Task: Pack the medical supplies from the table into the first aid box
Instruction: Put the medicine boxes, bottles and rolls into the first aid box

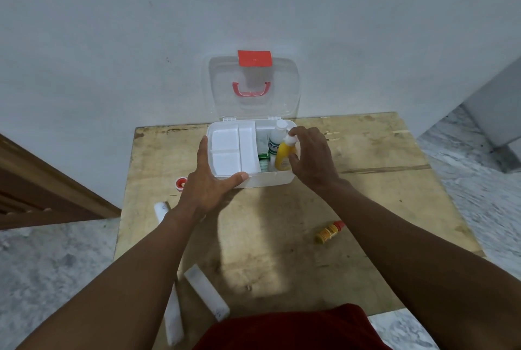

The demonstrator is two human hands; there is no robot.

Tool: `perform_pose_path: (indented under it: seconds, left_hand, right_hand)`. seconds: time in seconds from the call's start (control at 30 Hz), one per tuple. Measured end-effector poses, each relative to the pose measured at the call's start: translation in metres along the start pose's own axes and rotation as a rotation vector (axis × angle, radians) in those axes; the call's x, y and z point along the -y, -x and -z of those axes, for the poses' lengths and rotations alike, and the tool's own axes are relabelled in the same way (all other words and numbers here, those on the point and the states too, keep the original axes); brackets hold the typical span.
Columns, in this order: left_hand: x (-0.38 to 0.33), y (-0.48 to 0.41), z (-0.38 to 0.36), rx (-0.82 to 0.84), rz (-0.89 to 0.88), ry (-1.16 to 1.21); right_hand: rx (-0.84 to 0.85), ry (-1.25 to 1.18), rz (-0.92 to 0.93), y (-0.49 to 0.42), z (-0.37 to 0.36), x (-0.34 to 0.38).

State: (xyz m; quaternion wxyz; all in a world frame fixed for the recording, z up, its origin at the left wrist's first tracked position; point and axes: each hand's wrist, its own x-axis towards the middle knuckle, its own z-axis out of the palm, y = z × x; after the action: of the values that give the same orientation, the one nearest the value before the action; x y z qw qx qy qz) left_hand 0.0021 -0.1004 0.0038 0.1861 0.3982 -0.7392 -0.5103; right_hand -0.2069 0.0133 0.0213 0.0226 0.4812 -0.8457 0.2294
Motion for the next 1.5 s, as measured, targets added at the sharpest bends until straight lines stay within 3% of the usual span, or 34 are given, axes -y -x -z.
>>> perform_pose_path:
  seconds: [0.23,0.43,0.67,0.93,1.23,1.4,1.5]
  left_hand:
    - [-0.009,0.005,0.0,-0.017,0.056,-0.054]
    - [-0.023,0.013,0.002,-0.003,0.096,-0.103]
    - [-0.02,0.01,0.004,0.025,0.113,-0.102]
    - [-0.021,0.011,0.004,0.016,0.1,-0.097]
    - [-0.018,0.009,0.004,0.017,0.099,-0.096]
    - [-0.02,0.011,0.004,0.017,0.122,-0.111]
    - [-0.018,0.009,0.003,0.005,0.112,-0.104]
  right_hand:
    - [-0.037,-0.014,-0.043,0.012,0.019,0.003]
    - [-0.03,0.03,-0.236,0.048,0.031,0.002]
    - [0.3,0.118,-0.649,0.108,0.044,-0.006]
    - [0.402,0.02,-0.86,0.129,0.036,-0.012]
    - [0.332,-0.109,-0.889,0.118,0.035,-0.004]
    - [0.066,-0.3,-0.717,0.089,0.052,0.021]
    - [-0.106,-0.385,-0.515,0.062,0.063,0.043]
